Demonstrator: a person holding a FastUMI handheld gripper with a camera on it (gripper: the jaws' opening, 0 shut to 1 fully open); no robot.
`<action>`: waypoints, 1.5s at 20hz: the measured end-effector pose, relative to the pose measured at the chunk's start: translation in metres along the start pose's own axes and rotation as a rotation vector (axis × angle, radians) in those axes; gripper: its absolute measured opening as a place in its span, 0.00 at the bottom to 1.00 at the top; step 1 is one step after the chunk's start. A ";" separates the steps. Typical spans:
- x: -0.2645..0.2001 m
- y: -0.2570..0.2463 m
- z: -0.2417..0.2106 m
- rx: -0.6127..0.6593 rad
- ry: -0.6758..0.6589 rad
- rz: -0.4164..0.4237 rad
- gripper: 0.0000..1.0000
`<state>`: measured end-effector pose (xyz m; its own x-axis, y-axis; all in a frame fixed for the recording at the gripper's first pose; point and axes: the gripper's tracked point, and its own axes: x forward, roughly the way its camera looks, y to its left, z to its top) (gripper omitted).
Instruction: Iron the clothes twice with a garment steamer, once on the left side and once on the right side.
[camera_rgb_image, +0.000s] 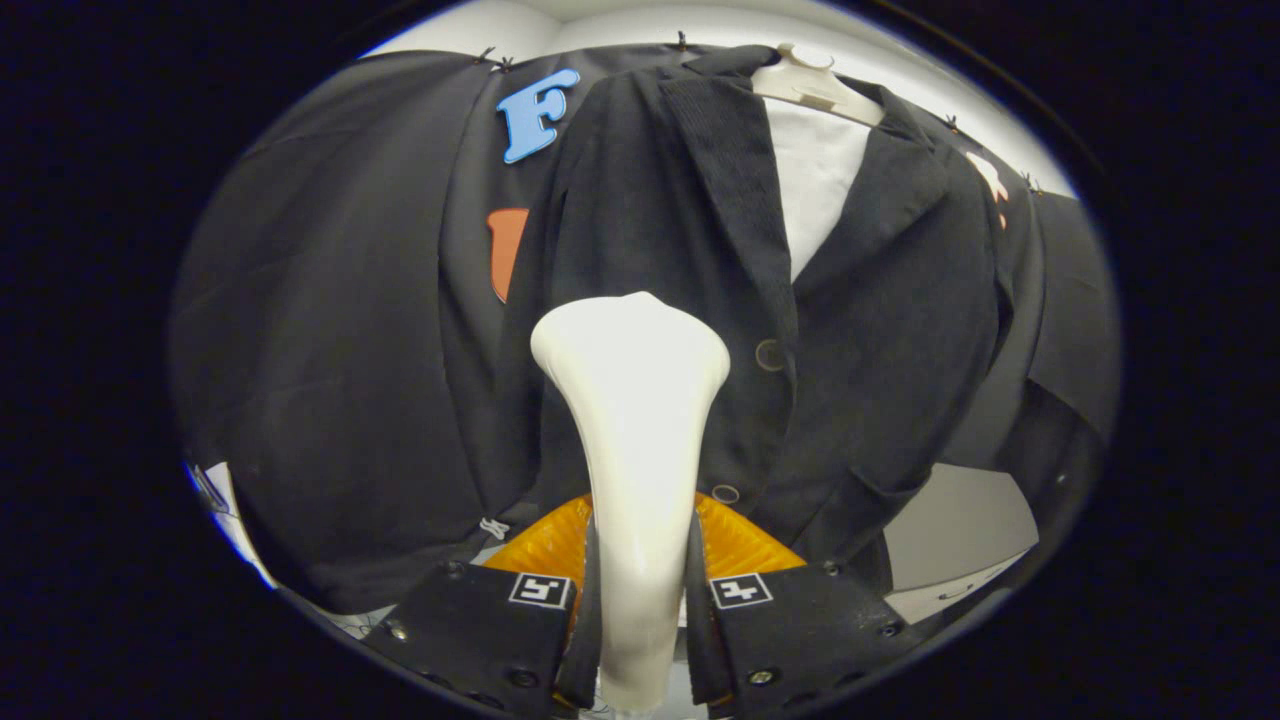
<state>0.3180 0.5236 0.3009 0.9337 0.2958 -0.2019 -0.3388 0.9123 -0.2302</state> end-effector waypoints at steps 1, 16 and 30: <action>0.002 0.000 -0.007 -0.002 0.010 0.000 0.38; 0.042 0.011 -0.115 -0.040 0.190 0.014 0.37; 0.045 0.012 -0.178 -0.048 0.327 0.039 0.37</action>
